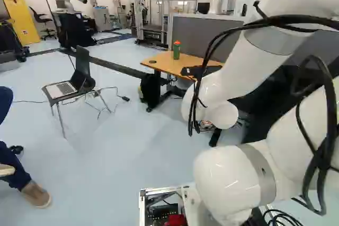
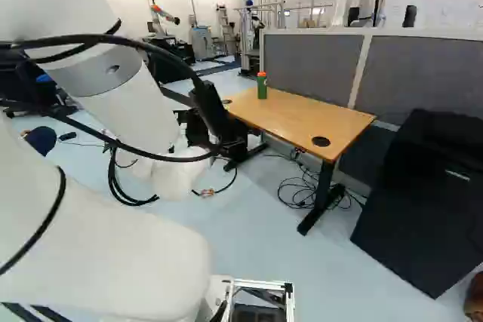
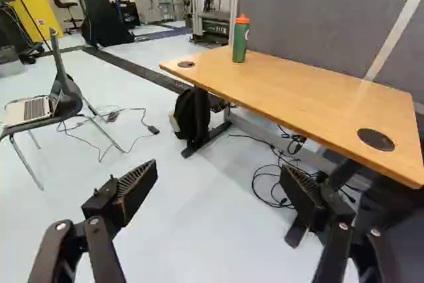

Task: Pick up the green bottle from the table

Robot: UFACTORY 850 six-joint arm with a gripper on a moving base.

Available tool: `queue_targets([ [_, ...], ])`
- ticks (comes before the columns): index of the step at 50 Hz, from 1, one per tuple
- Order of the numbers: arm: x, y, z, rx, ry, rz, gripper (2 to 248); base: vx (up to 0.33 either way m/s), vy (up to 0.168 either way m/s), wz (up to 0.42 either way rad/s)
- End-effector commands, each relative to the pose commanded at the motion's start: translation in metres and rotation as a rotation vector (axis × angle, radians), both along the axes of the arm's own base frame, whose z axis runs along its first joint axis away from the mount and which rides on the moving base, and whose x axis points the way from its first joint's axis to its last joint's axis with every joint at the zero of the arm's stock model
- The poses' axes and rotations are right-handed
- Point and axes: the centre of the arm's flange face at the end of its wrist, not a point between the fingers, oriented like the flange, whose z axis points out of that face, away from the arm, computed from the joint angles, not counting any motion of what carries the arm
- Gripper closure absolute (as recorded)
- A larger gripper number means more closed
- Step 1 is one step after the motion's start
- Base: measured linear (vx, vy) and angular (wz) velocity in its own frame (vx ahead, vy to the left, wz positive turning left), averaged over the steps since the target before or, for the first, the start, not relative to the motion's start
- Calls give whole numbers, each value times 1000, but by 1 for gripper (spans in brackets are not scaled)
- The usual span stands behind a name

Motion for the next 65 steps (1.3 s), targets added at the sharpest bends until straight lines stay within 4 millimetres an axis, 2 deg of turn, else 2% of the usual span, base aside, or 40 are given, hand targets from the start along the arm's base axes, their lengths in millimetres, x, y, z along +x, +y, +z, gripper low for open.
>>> queue_targets([
  [21,0,0,0,0,0,0,3,62,14,-9],
  [65,0,0,0,0,0,0,3,123,44,-15],
])
